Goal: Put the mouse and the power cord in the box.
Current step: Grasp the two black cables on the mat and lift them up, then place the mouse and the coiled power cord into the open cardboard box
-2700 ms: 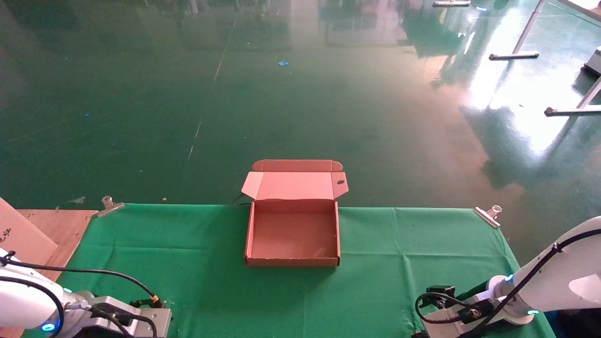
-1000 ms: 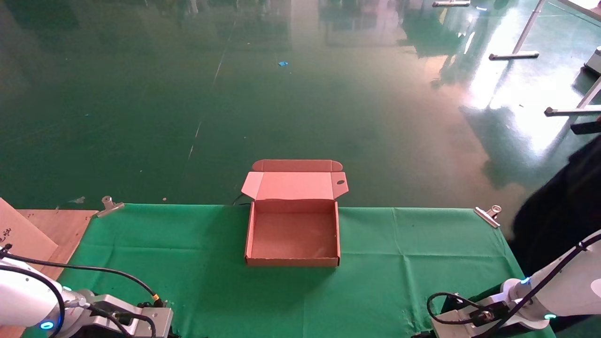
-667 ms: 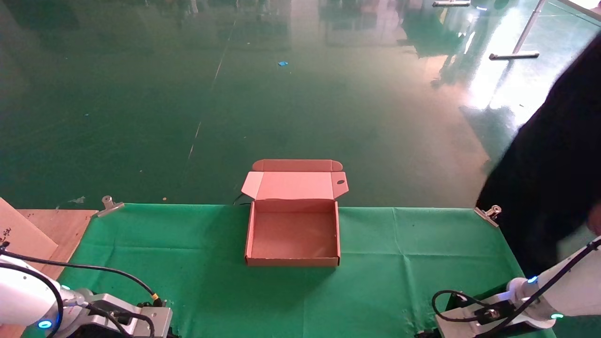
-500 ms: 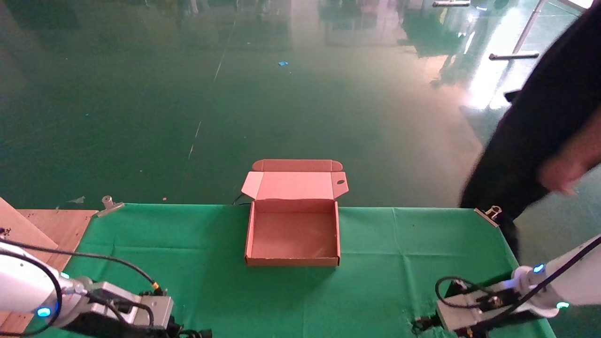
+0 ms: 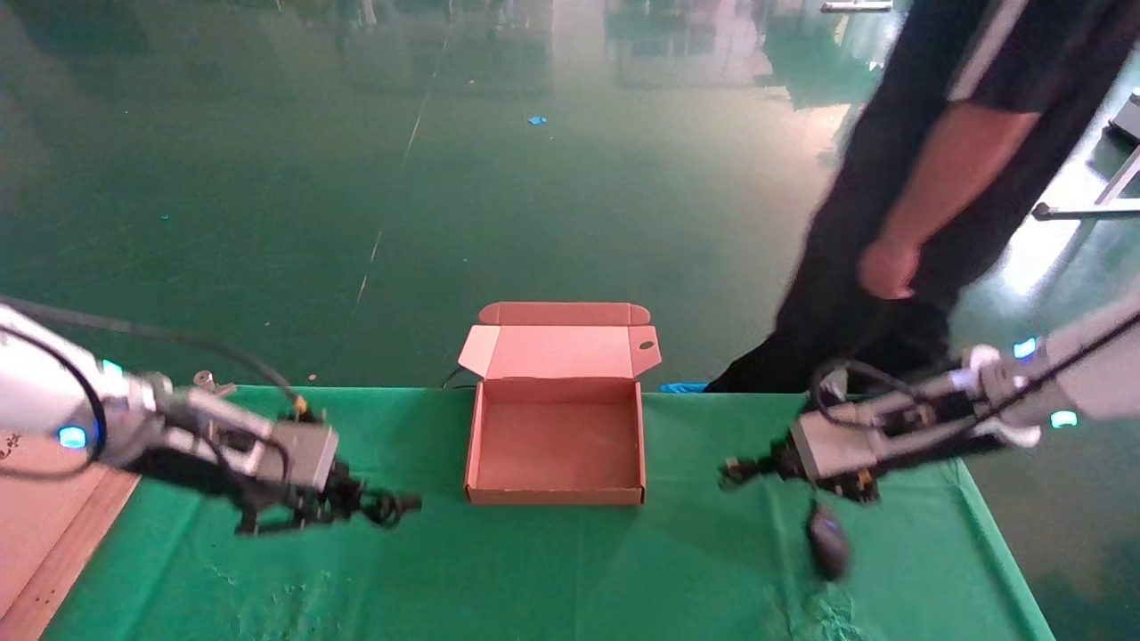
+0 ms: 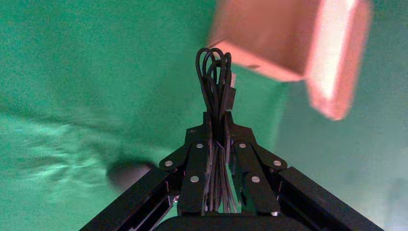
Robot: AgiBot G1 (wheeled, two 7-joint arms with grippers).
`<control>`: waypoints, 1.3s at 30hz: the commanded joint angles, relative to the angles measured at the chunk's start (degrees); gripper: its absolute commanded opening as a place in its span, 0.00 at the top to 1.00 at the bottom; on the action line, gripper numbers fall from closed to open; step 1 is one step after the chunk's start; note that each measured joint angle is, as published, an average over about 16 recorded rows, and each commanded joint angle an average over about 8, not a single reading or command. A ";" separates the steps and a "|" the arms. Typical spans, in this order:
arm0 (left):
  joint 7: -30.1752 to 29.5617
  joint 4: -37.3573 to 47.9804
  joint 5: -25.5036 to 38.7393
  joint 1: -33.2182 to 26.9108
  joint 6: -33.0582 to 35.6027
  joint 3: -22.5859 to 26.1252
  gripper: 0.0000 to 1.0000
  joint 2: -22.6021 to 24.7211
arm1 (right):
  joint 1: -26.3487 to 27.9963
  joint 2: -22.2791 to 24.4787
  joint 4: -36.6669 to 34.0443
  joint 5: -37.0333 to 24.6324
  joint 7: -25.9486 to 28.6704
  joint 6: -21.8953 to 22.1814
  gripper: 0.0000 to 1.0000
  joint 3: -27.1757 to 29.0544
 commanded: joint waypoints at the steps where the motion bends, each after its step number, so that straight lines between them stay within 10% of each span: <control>1: -0.33 -0.87 0.08 -1.83 0.47 0.00 1.00 0.16 | 1.71 -0.48 0.20 0.27 0.48 -0.78 1.00 0.18; 9: 0.08 -1.82 -0.49 -7.94 -0.74 -0.60 1.00 4.24 | 8.37 -4.96 0.89 1.43 2.91 0.74 1.00 1.06; 21: 3.29 2.48 -2.61 -11.93 -12.62 -2.63 1.00 10.11 | 8.93 -11.15 3.35 3.01 5.56 17.41 1.00 2.01; 39: 7.23 3.04 -6.20 -7.18 -22.11 -4.65 1.00 12.87 | 6.70 -11.14 8.15 5.16 9.12 19.12 1.00 -0.51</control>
